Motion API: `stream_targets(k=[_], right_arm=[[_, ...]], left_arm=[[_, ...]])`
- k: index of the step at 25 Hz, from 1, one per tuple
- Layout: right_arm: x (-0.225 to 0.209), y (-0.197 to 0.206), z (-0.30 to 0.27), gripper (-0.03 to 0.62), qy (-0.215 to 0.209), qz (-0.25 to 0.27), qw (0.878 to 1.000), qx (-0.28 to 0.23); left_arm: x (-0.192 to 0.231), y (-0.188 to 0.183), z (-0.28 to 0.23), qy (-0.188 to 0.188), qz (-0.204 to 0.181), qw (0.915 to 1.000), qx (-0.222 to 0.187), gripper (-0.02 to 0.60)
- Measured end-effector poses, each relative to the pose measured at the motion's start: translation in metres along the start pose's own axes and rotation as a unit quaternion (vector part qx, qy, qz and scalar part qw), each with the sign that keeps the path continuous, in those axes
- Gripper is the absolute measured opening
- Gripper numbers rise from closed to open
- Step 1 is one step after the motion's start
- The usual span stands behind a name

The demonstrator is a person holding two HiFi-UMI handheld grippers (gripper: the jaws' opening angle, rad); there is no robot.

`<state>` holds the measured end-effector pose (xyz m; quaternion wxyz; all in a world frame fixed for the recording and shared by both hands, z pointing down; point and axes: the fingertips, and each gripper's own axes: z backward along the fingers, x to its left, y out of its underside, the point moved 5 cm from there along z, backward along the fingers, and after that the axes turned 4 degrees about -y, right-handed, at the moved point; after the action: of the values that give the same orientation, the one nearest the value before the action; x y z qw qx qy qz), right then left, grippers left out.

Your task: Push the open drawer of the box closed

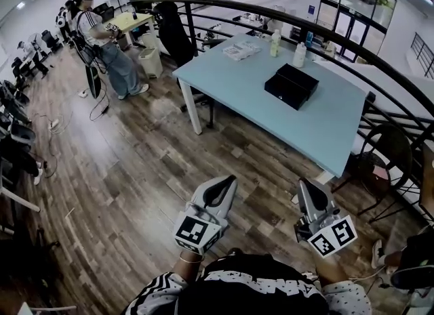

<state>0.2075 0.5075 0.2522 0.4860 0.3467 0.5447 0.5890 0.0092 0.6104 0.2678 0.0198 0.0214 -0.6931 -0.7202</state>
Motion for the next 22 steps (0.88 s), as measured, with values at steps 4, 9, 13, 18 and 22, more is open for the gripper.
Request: stream_targets(k=[4, 9, 13, 18, 22], right_arm=[[0.009, 0.002, -0.003, 0.002, 0.008, 0.005, 1.0, -0.001], [0.009, 0.002, -0.001, 0.002, 0.023, 0.01, 1.0, 0.003], [0.008, 0.001, -0.001, 0.002, 0.029, 0.012, 1.0, 0.003], [-0.008, 0.007, -0.013, 0.002, 0.025, -0.001, 1.0, -0.001], [-0.026, 0.013, -0.027, 0.002, 0.016, -0.01, 1.0, -0.001]], left_arm=[[0.009, 0.004, 0.003, 0.01, 0.002, 0.9999, -0.001, 0.0], [0.011, 0.009, 0.001, 0.023, 0.008, 0.9997, -0.001, 0.0], [0.011, 0.013, 0.001, 0.025, 0.012, 0.9996, 0.004, 0.0], [0.02, 0.016, -0.006, 0.012, 0.007, 0.9998, 0.01, 0.0], [0.028, 0.019, -0.018, -0.005, -0.002, 0.9998, 0.018, 0.0]])
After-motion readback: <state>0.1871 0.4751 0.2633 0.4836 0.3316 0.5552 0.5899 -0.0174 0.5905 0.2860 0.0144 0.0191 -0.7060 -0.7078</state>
